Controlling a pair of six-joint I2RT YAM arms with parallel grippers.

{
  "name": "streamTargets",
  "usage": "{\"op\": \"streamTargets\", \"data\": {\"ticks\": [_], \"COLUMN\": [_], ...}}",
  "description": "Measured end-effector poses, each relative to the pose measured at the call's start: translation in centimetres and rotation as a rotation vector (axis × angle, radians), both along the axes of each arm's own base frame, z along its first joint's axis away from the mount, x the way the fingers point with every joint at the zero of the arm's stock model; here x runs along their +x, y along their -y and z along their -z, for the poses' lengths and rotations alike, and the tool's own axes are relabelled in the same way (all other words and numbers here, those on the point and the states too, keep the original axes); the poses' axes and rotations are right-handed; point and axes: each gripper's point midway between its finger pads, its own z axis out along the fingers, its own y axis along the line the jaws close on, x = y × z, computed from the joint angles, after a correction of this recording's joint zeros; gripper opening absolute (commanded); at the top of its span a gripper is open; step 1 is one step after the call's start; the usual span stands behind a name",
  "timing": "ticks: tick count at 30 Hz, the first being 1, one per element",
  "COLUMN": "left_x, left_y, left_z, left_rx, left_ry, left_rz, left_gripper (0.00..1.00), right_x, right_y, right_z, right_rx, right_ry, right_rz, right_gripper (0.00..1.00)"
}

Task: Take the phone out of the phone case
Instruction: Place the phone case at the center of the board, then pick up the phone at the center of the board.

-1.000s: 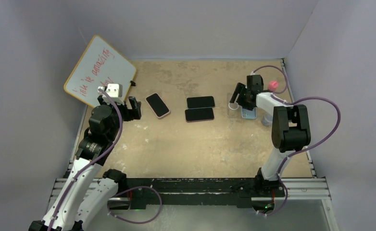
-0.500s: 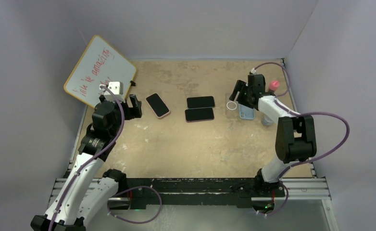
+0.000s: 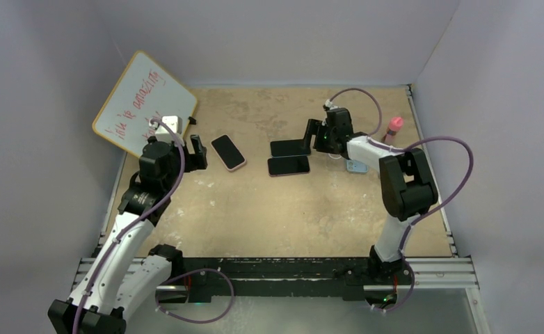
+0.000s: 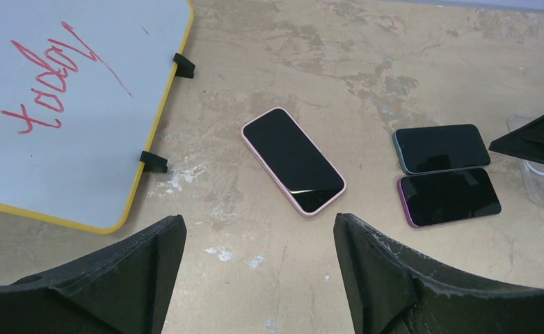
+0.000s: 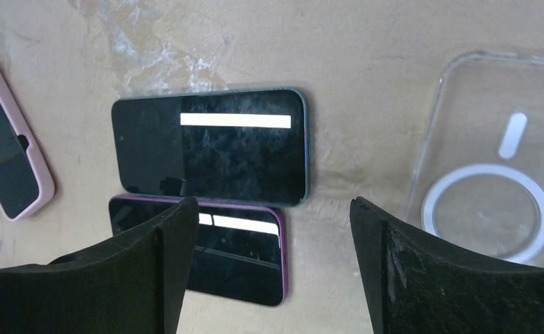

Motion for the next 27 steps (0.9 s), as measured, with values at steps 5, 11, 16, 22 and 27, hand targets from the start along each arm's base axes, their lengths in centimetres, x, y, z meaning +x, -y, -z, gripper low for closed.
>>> {"op": "streamTargets", "data": {"ticks": [5,11,16,22,27], "left_x": [0.2,0.3,0.3,0.3,0.4], "left_y": [-0.2,-0.2,-0.3,-0.4,-0.5], "left_z": [0.4,0.5,0.5,0.6,0.6], "left_rx": [0.001,-0.002,-0.004,-0.005,-0.006], "left_ry": [-0.013,-0.018,-0.019,-0.021,-0.022], "left_rz": [-0.004,-0.003,-0.003,-0.003,-0.006], "left_gripper": [0.81,0.81,0.81,0.81,0.81], "right_x": [1.2,2.2,2.8,3.2,3.0], "right_y": [-0.8,-1.8,-3.0,-4.3,-5.1], "right_z": [1.3,2.2,2.5,2.5,2.5], "right_rx": [0.008,0.018,0.027,0.029,0.029], "right_ry": [-0.017,-0.022,-0.016,0.000,0.004], "right_rz": [-0.018,-0.050,-0.092,-0.146,-0.179], "right_gripper": [0.81,0.81,0.81,0.80,0.80]}}
